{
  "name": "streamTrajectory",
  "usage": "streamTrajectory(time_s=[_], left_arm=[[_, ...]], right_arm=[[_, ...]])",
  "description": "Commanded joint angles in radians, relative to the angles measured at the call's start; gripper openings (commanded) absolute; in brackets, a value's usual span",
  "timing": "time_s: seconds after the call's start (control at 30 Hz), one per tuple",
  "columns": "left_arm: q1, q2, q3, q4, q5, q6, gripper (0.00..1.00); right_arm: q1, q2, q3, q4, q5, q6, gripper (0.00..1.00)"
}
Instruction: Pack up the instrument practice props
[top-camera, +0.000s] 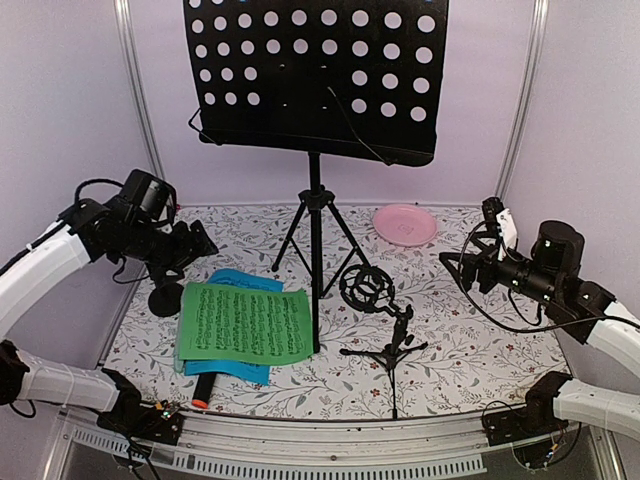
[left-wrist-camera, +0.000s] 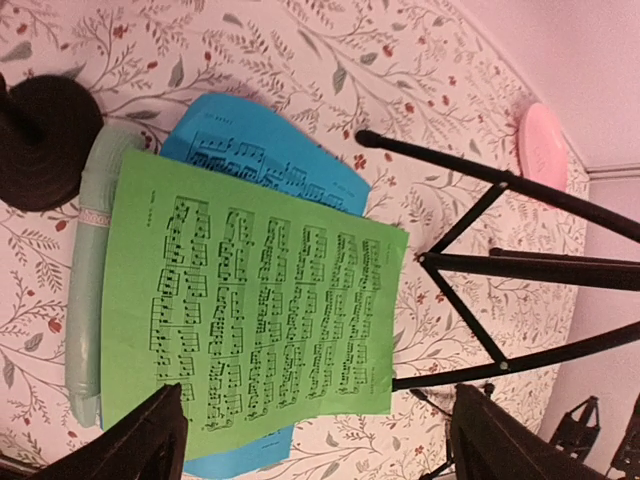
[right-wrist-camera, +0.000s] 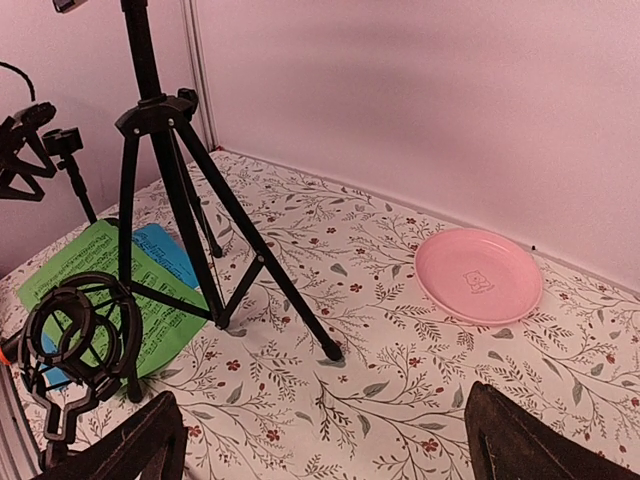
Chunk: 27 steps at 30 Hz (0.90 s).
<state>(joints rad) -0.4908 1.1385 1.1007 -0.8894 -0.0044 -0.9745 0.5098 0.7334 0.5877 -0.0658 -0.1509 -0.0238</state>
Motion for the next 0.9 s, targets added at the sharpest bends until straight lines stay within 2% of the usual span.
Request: streamTrajectory(time_s=[0.0,0.03,0.2,0.3,0.43,0.53,0.63,0.73,0.87], left_arm=[[-0.055,-0.007,0.136,-0.106,-0.117,0.041,0.96],[-0.078,-0.001,0.168,-0.112,-0.135,0.061,0.99],[-0.214,0.058,0.372,-0.201,-0.322,0.149,0.99],[-0.302,0.048,0.388,-0.13,-0.375,0.247,0.99],[-0.409,-0.003,0.304,0.097,-0.361,0.387,0.99],[-0.452,-0.026,0.214,0.318,-0.29,0.505,0.99],[-0.515,-0.011,0.156,0.488,-0.348,0.594,0.99],[-0.571,0.015,0.082,0.724,-0.417,0.738,0.99],[-0.582,0.091,0.018,0.967,-0.445,0.848,0.99]], right_arm=[[0.004,0.016,0.055,0.007,0.011,-0.002,0.99],[0.004,0.022,0.063,0.009,0.011,-0.006,0.99],[0.004,0.043,0.101,0.015,0.008,-0.018,0.99],[0.004,0.048,0.104,0.037,-0.022,-0.033,0.99],[0.005,0.071,0.14,0.049,-0.114,-0.077,0.99],[0.004,0.097,0.194,0.045,-0.185,-0.082,0.99],[0.004,0.108,0.237,0.062,-0.282,-0.06,0.99],[0.004,0.117,0.265,0.085,-0.365,-0.014,0.99],[0.004,0.12,0.295,0.107,-0.406,0.085,0.99]])
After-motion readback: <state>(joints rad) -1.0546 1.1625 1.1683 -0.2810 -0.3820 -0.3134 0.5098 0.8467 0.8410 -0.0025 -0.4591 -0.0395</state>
